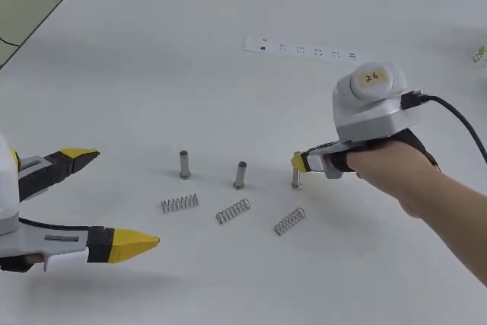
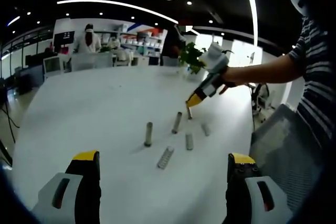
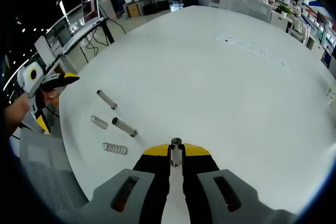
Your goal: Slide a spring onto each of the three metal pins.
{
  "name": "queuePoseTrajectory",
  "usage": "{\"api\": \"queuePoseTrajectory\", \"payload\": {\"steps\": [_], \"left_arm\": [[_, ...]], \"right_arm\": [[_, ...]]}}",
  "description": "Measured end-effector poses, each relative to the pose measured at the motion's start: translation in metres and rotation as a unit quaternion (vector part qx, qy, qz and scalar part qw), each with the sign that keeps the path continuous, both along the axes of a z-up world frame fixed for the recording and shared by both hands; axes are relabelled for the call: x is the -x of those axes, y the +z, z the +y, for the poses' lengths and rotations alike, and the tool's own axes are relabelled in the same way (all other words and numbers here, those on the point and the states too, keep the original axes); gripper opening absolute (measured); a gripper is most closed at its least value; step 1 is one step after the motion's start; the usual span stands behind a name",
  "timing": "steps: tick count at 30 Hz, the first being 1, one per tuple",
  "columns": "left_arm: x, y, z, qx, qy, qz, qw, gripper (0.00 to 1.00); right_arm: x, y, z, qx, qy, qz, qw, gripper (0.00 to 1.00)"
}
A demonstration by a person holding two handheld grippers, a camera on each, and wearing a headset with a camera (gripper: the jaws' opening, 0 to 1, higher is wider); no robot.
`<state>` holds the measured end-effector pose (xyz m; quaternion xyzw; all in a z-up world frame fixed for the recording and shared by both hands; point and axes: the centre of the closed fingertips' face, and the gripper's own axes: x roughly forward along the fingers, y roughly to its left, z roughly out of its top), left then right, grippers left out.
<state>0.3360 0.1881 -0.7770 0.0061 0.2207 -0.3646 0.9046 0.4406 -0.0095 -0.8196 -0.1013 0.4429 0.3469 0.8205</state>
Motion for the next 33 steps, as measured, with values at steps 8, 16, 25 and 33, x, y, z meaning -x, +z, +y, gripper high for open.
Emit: {"api": "queuePoseTrajectory", "payload": {"steps": [8, 16, 25, 33], "left_arm": [[0.001, 0.000, -0.003, 0.000, -0.003, 0.000, 1.0000, 0.98], [0.002, -0.001, -0.001, 0.000, -0.002, 0.001, 1.0000, 0.98], [0.002, -0.001, -0.002, 0.000, -0.003, 0.000, 1.0000, 0.98], [0.003, -0.001, -0.003, 0.001, -0.004, 0.001, 1.0000, 0.98]], "right_arm": [[0.004, 0.001, -0.003, 0.002, 0.003, -0.010, 0.9999, 0.05], [0.009, 0.001, -0.007, 0.004, 0.004, -0.021, 0.9998, 0.05], [0.015, 0.001, -0.009, 0.011, 0.015, -0.032, 0.9993, 0.05], [0.019, 0.001, -0.007, 0.007, 0.013, -0.029, 0.9995, 0.06]]}}
